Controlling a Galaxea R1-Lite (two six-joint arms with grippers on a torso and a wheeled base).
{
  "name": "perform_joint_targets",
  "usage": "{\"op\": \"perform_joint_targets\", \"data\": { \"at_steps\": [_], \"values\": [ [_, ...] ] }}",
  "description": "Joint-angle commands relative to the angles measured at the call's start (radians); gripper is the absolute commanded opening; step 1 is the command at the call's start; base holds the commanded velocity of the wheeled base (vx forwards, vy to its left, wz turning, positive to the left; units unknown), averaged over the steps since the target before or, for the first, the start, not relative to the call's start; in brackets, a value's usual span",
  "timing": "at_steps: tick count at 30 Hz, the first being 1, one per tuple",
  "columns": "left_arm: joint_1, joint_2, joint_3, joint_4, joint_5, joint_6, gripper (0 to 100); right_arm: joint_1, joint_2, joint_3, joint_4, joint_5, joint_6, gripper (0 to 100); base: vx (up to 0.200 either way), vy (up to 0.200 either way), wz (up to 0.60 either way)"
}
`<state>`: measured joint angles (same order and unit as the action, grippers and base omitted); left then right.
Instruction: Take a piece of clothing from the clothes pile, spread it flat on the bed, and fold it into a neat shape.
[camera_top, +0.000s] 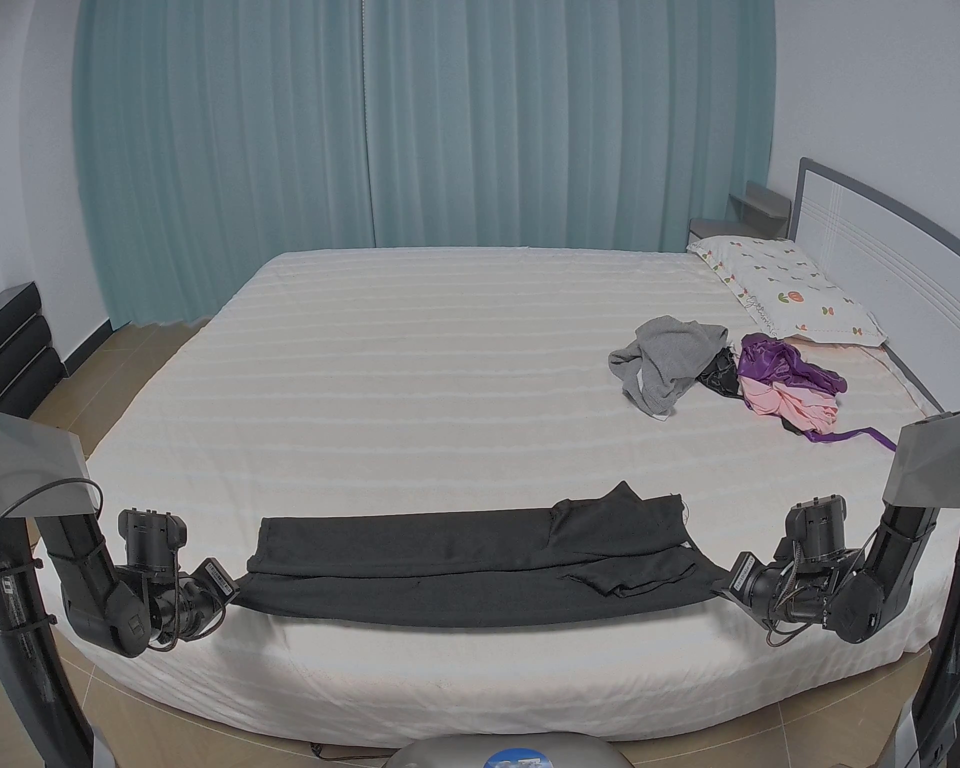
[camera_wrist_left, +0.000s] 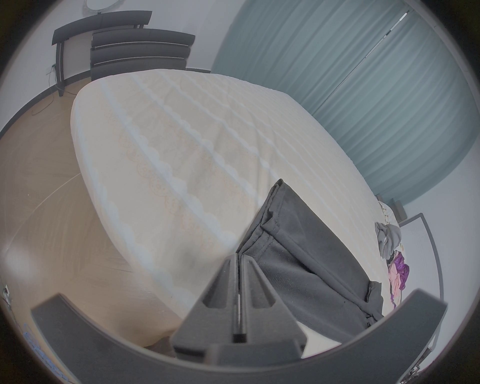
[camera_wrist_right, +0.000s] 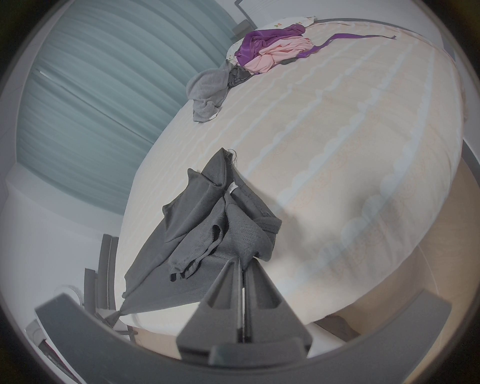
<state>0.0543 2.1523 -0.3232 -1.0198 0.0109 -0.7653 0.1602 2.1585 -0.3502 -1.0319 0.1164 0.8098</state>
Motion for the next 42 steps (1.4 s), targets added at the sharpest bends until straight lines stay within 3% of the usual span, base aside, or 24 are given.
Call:
{"op": "perform_joint_targets", "data": {
  "at_steps": [1,13,18,19,21,22,27,34,42],
  "values": [
    [0.001,-0.04,0.006,0.043,-0.002,0.011,0,-0.002,-0.011,0.034,-0.002,0.003,-0.04,0,0.0,0.0,0.0],
    [0.001,-0.022,0.015,0.122,-0.008,0.078,0,0.004,0.02,0.096,0.0,0.005,-0.15,0,0.0,0.0,0.0],
    [-0.001,0.003,0.016,0.122,-0.008,0.083,0,0.012,0.046,0.089,-0.002,0.005,-0.156,0,0.0,0.0,0.0],
    [-0.002,0.011,0.016,0.124,-0.008,0.095,100,0.012,0.055,0.088,-0.002,0.005,-0.156,0,0.0,0.0,0.0],
    [-0.002,0.023,0.016,0.124,-0.006,0.113,100,0.013,0.066,0.082,-0.002,0.005,-0.156,0,0.0,0.0,0.0],
    [-0.002,0.031,0.016,0.122,-0.006,0.115,100,0.016,0.072,0.08,-0.002,0.006,-0.156,100,0.0,0.0,0.0],
    [-0.002,0.035,0.013,0.115,-0.006,0.115,100,0.025,0.064,0.077,-0.013,0.005,-0.155,100,0.0,0.0,0.0],
    [0.024,-0.046,0.0,0.118,-0.012,0.103,100,-0.025,-0.048,0.065,-0.019,0.005,-0.15,100,0.0,0.0,0.0],
    [-0.051,-0.109,-0.105,0.162,-0.011,0.006,100,-0.018,-0.112,0.019,-0.02,0.006,-0.038,100,0.0,0.0,0.0]
  ]
}}
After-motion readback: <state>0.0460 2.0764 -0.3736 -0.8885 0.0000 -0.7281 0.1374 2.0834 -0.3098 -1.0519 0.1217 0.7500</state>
